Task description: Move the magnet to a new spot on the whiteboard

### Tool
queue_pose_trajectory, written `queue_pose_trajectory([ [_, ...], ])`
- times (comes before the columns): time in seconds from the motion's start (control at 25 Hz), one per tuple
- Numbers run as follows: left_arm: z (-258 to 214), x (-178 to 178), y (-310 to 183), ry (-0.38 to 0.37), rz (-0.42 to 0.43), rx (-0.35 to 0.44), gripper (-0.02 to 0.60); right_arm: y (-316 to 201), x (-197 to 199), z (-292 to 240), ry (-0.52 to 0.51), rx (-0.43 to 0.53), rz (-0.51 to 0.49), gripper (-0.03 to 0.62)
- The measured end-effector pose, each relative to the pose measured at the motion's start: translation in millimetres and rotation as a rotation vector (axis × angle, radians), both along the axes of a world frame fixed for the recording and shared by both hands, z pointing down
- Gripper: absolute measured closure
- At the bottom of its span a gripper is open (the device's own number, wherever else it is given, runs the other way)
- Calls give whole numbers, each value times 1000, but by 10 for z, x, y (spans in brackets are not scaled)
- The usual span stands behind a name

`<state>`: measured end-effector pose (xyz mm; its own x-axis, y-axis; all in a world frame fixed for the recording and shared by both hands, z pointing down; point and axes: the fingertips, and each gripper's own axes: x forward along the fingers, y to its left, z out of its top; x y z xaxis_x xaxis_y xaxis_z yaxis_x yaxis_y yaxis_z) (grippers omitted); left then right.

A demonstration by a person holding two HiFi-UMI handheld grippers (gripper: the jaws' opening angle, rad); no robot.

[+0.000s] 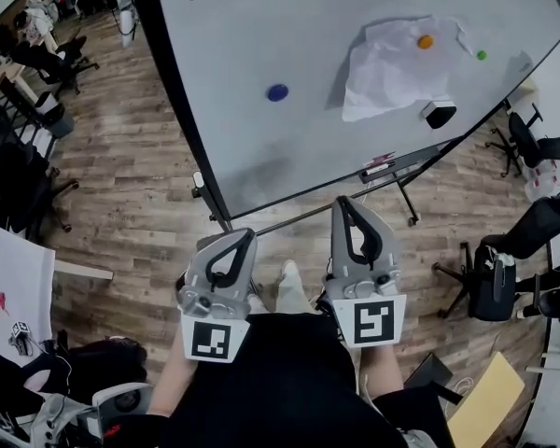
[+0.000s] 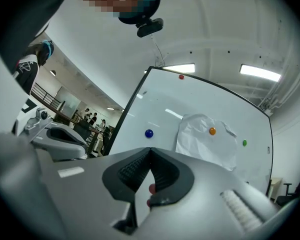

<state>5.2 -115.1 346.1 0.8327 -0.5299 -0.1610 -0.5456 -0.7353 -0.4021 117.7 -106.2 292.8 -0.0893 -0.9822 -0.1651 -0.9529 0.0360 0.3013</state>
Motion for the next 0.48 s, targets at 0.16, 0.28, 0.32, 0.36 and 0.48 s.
queue_pose_trajectory([
  [0.16, -8, -7, 33, 5, 15, 3, 580, 103, -78, 63, 7, 1, -7, 592],
  [0.28, -7, -37, 44, 13, 16, 1, 580, 174, -119, 151, 3, -21, -7, 592],
  [0.32, -4, -50, 43, 16, 15, -2, 580, 193, -139, 182, 1, -28, -7, 592],
  [0.36, -1, -62, 42, 20, 14, -5, 580, 209, -164, 206, -1, -31, -8, 592],
  [0.48, -7, -74, 42, 30, 17, -11, 580, 243, -255, 250, -6, -34, -17, 592],
])
